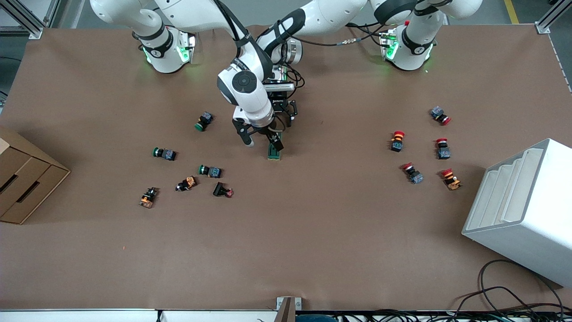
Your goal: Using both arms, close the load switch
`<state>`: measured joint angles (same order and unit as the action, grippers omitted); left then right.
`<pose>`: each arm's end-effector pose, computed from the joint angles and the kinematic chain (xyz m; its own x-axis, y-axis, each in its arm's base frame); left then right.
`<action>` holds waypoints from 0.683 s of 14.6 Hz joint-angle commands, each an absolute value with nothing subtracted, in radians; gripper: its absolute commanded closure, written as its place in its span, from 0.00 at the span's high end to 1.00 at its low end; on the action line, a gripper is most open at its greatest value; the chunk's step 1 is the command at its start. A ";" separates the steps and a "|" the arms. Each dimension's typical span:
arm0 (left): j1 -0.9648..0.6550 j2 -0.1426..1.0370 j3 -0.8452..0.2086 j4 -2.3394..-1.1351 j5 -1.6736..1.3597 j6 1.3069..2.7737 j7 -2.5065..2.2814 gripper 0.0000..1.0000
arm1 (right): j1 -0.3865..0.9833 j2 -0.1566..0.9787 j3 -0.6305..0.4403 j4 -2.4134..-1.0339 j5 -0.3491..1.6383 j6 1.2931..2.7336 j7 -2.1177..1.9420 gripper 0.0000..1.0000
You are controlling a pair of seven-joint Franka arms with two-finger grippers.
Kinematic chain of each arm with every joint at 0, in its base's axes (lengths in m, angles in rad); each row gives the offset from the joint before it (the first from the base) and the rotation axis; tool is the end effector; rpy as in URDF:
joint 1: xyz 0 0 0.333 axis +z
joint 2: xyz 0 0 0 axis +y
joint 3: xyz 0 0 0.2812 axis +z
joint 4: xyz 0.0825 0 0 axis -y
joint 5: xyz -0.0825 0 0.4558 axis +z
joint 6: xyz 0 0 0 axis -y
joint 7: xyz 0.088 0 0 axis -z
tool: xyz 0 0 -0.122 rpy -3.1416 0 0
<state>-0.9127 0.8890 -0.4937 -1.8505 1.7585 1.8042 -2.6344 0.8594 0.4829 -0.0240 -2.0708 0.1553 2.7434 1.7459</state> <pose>0.1665 -0.5860 -0.0131 0.4654 0.0766 0.8818 0.0556 -0.9968 0.0572 0.4299 0.4663 0.1069 0.5076 -0.8551 -0.1057 -0.8567 -0.4877 -0.1683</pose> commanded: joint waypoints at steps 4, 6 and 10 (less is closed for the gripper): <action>-0.923 0.960 -0.505 -1.841 1.752 1.848 -2.706 1.00 | 0.887 0.500 -0.034 -2.083 0.144 2.821 1.758 1.00; -0.925 0.962 -0.505 -1.861 1.752 1.830 -2.718 1.00 | 0.888 0.506 -0.034 -2.083 0.144 2.823 1.758 1.00; -0.931 0.962 -0.503 -1.858 1.755 1.829 -2.746 1.00 | 0.891 0.508 -0.034 -2.074 0.144 2.821 1.763 1.00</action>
<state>-0.9190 0.8936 -0.4927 -1.8531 1.7713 1.7847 -2.6625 0.8771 0.5106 -0.0240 -2.0729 0.1551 2.8092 1.7462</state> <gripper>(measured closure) 0.000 0.000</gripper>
